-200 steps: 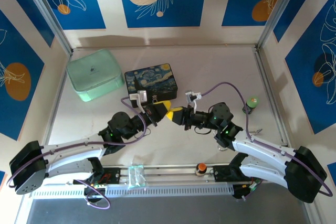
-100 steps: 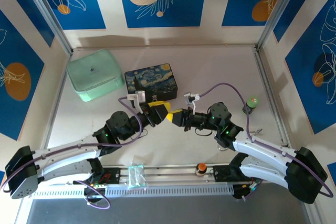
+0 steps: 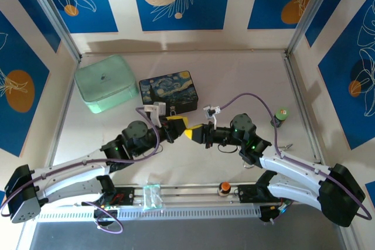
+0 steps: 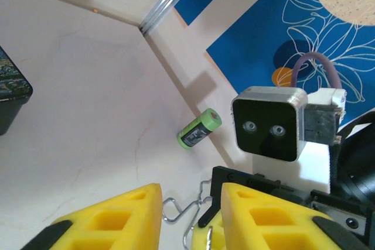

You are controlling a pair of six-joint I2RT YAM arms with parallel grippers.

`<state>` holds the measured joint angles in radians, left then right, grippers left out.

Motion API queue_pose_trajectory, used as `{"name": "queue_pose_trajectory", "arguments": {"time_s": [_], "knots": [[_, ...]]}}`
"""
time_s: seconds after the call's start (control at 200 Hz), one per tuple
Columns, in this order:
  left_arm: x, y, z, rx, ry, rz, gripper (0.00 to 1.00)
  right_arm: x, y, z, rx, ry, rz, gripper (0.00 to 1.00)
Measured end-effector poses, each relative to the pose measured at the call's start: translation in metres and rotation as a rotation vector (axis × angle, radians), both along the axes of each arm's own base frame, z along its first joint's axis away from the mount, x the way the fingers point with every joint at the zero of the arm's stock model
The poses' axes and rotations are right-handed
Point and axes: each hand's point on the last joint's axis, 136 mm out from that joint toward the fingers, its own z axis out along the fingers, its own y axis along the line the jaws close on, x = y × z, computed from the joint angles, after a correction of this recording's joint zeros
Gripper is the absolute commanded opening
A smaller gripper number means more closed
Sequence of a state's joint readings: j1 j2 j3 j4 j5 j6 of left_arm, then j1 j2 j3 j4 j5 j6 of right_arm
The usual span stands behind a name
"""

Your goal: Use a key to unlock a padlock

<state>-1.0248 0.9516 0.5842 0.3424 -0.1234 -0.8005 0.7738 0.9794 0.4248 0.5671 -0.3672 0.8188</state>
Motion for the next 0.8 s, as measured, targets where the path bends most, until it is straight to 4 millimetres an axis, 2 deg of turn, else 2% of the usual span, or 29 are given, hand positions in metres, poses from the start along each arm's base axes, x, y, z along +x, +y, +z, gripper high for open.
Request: {"name": "queue_pose_trajectory", "arguments": {"time_s": [0.06,0.24,0.33,0.4,0.44,0.52,0.56,0.65,0.8], "knots": [[0.0,0.0,-0.003,0.012,0.004,-0.004,0.16,0.0,0.001,-0.002,-0.005,0.005,0.001,0.0],[-0.002,-0.001,-0.011,0.035,0.033,-0.034,0.17,0.0,0.001,-0.005,-0.012,0.013,0.004,0.0],[-0.003,-0.003,-0.014,0.037,0.042,-0.053,0.0,0.0,0.001,-0.006,-0.018,0.018,0.003,0.0],[-0.004,-0.005,-0.012,0.032,0.049,-0.064,0.0,0.0,0.001,-0.008,-0.024,0.025,0.004,0.0],[-0.004,-0.005,-0.012,0.035,0.048,-0.065,0.0,0.0,0.001,-0.008,-0.024,0.025,0.003,0.12],[-0.004,-0.004,-0.013,0.037,0.05,-0.064,0.0,0.001,0.001,-0.009,-0.024,0.031,0.001,0.53],[-0.004,-0.004,-0.013,0.036,0.052,-0.061,0.0,0.001,0.001,-0.008,-0.024,0.029,-0.004,0.64],[-0.001,0.002,-0.008,0.003,0.054,-0.028,0.0,0.007,-0.001,-0.003,-0.004,0.037,-0.044,0.74],[0.006,0.02,0.001,-0.093,0.069,0.071,0.0,0.016,-0.005,0.017,0.084,0.054,-0.13,0.75]]}}
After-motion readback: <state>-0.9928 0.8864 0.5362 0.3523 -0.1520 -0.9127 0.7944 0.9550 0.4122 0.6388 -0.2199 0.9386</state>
